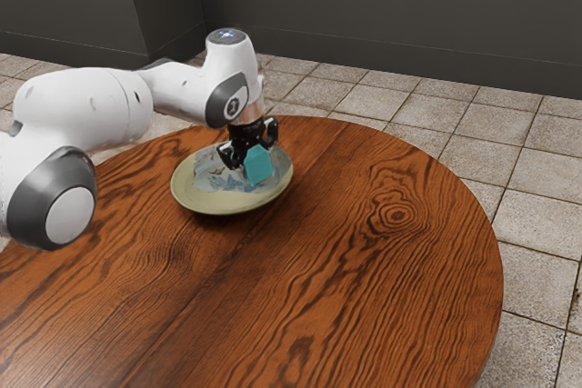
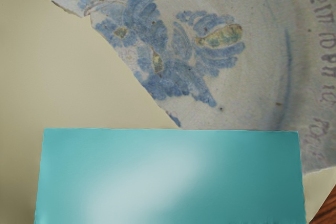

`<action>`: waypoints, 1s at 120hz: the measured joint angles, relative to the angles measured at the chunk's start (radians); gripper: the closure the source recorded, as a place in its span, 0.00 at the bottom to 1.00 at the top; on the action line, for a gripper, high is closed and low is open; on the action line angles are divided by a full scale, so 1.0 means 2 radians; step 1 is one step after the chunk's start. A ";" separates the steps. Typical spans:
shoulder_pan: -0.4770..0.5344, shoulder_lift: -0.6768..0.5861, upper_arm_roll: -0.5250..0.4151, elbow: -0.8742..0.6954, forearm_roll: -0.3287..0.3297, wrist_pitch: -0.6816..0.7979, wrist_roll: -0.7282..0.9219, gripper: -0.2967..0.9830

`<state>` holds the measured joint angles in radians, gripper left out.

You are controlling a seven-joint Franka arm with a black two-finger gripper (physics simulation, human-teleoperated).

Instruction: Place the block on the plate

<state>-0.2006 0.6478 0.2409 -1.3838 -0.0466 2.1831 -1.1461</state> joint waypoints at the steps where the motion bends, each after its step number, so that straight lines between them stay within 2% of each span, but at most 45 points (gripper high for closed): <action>1: 0.003 0.002 -0.001 0.001 0.001 0.002 0.000 0.45; 18: 0.036 0.030 -0.004 0.017 0.021 0.029 -0.001 0.45; 39: 0.051 0.055 -0.005 0.024 0.029 0.046 -0.003 0.45; 60: 0.058 0.049 -0.008 0.021 0.031 0.055 -0.004 0.34; 76: 0.054 -0.021 -0.016 -0.028 0.041 0.061 -0.004 0.29; 107: 0.049 -0.235 -0.042 -0.272 0.067 0.062 0.010 0.25; 120: 0.049 -0.279 -0.053 -0.300 0.065 0.034 0.045 0.24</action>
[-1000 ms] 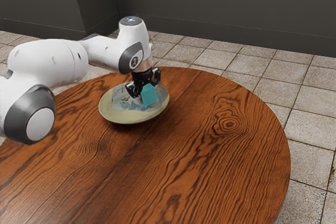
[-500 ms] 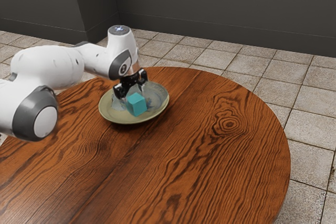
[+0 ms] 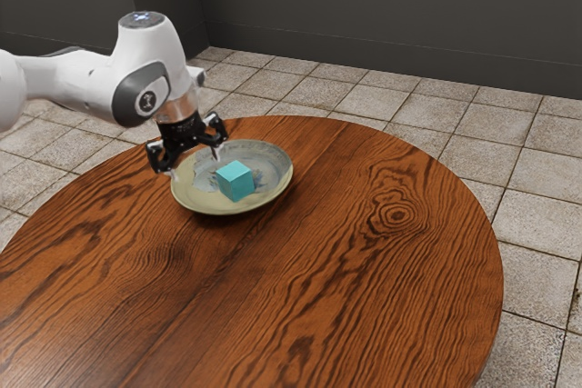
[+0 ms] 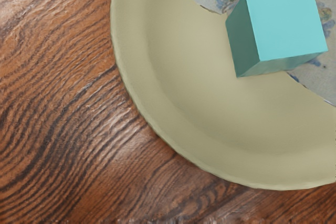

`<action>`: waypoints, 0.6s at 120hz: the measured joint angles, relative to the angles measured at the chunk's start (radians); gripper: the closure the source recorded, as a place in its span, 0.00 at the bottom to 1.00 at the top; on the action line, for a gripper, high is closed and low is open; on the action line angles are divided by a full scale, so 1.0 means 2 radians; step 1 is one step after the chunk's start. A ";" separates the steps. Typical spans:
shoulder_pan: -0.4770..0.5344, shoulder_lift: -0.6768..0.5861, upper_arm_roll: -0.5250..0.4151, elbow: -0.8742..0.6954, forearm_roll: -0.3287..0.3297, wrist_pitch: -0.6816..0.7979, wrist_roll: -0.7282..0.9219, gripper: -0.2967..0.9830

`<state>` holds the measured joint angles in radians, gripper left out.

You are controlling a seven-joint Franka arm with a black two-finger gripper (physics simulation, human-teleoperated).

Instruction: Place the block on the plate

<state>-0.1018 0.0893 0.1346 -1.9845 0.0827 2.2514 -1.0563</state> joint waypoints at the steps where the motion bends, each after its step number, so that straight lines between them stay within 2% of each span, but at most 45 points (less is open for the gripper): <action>1: 0.000 -0.001 -0.001 0.000 -0.001 -0.003 0.004 0.24; 12: 0.003 -0.006 -0.006 0.011 -0.017 -0.030 0.062 0.24; 31: 0.008 -0.004 -0.009 0.088 -0.047 -0.125 0.193 0.23; 50: 0.008 -0.004 -0.008 0.128 -0.052 -0.196 0.316 0.23; 72: 0.010 -0.006 -0.002 0.154 -0.053 -0.243 0.426 0.23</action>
<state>-0.0822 0.0780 0.1301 -1.6770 -0.0236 1.7661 -0.2051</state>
